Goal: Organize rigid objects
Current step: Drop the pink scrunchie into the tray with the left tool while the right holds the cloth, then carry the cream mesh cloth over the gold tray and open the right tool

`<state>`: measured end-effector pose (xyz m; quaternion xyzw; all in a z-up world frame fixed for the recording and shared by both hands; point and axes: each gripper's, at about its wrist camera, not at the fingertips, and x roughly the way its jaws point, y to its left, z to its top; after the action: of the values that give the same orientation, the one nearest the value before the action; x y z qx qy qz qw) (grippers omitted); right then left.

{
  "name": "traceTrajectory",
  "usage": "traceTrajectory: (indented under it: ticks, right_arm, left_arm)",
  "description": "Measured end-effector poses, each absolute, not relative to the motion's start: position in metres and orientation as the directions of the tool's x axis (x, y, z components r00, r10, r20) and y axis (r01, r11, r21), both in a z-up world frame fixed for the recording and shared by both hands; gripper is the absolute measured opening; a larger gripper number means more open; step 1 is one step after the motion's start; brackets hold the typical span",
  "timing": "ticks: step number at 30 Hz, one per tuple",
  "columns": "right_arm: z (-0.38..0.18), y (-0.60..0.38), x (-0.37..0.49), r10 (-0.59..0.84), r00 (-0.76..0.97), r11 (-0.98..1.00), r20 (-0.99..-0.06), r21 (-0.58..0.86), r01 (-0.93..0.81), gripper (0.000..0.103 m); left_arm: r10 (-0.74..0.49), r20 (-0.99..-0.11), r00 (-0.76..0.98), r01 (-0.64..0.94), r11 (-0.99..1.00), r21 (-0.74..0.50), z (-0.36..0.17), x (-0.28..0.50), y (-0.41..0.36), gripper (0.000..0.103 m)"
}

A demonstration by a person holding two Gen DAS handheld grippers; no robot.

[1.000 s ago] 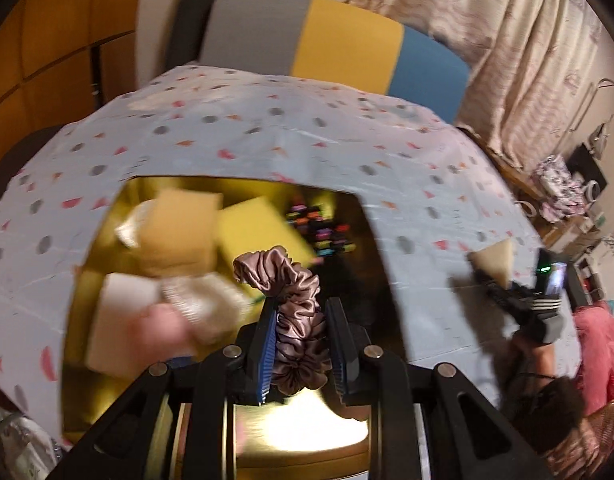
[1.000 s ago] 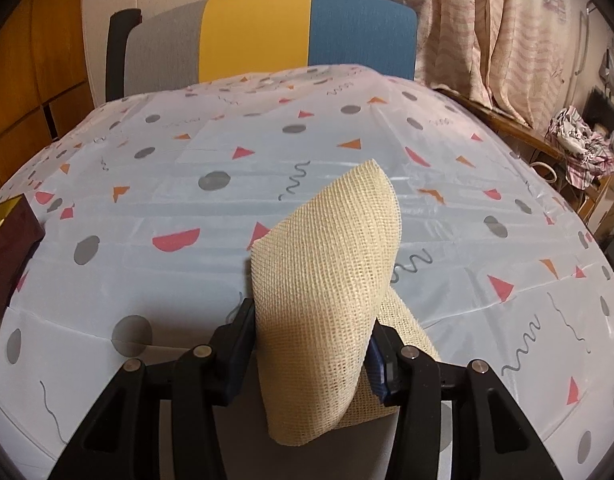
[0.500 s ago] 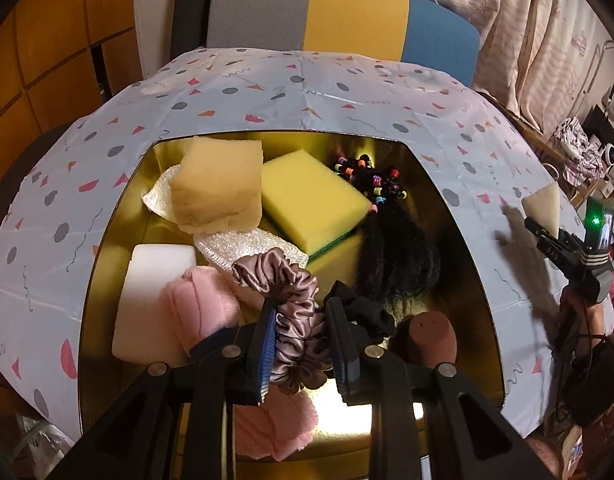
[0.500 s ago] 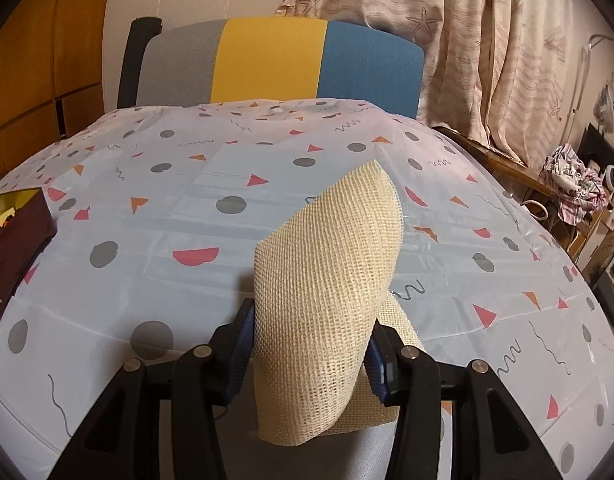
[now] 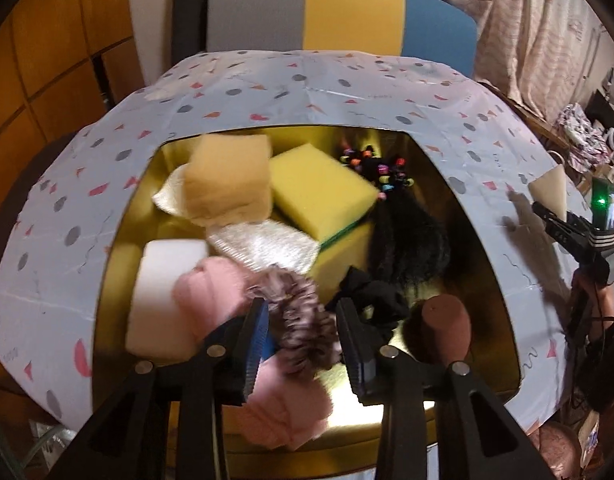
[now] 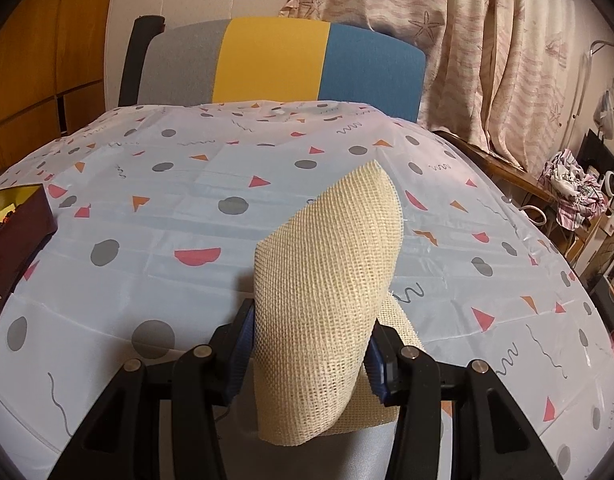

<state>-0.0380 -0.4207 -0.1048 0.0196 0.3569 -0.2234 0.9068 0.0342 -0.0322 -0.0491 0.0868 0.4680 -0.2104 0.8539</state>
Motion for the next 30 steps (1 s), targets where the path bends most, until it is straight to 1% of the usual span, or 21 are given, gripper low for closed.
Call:
traceTrajectory:
  ticks: [8, 14, 18, 22, 24, 28, 30]
  right_arm:
    - [-0.095, -0.42, -0.038, -0.327, 0.655, 0.921, -0.681, -0.076, 0.381, 0.049]
    - [-0.057, -0.386, -0.044, -0.235, 0.717, 0.956, -0.656, -0.021, 0.294, 0.049]
    - [-0.03, -0.349, -0.047, -0.133, 0.76, 0.979, -0.636, 0.036, 0.2, 0.049]
    - [-0.016, -0.312, -0.047, -0.019, 0.776, 0.988, -0.63, 0.105, 0.11, 0.049]
    - [-0.012, -0.288, -0.046, 0.034, 0.776, 0.991, -0.63, 0.124, 0.057, 0.049]
    - [-0.009, -0.25, -0.043, 0.145, 0.753, 0.983, -0.642, 0.18, -0.035, 0.049]
    - [-0.011, -0.23, -0.041, 0.203, 0.73, 0.974, -0.653, 0.208, -0.085, 0.049]
  left_arm:
    - [-0.32, -0.805, 0.499, 0.389, 0.913, -0.121, -0.039, 0.025, -0.001, 0.035]
    - [-0.349, -0.766, 0.539, 0.371, 0.915, -0.156, -0.029, 0.019, 0.007, 0.035]
    - [-0.342, -0.744, 0.574, 0.369, 0.919, -0.138, -0.022, 0.012, 0.004, 0.038]
    - [-0.333, -0.722, 0.606, 0.351, 0.927, -0.133, -0.016, 0.006, 0.007, 0.042]
    - [-0.327, -0.714, 0.619, 0.343, 0.93, -0.129, -0.013, 0.005, 0.009, 0.043]
    - [-0.276, -0.707, 0.651, 0.31, 0.947, -0.085, -0.009, 0.002, 0.013, 0.044]
    - [-0.263, -0.706, 0.657, 0.294, 0.952, -0.082, -0.008, 0.002, 0.018, 0.044]
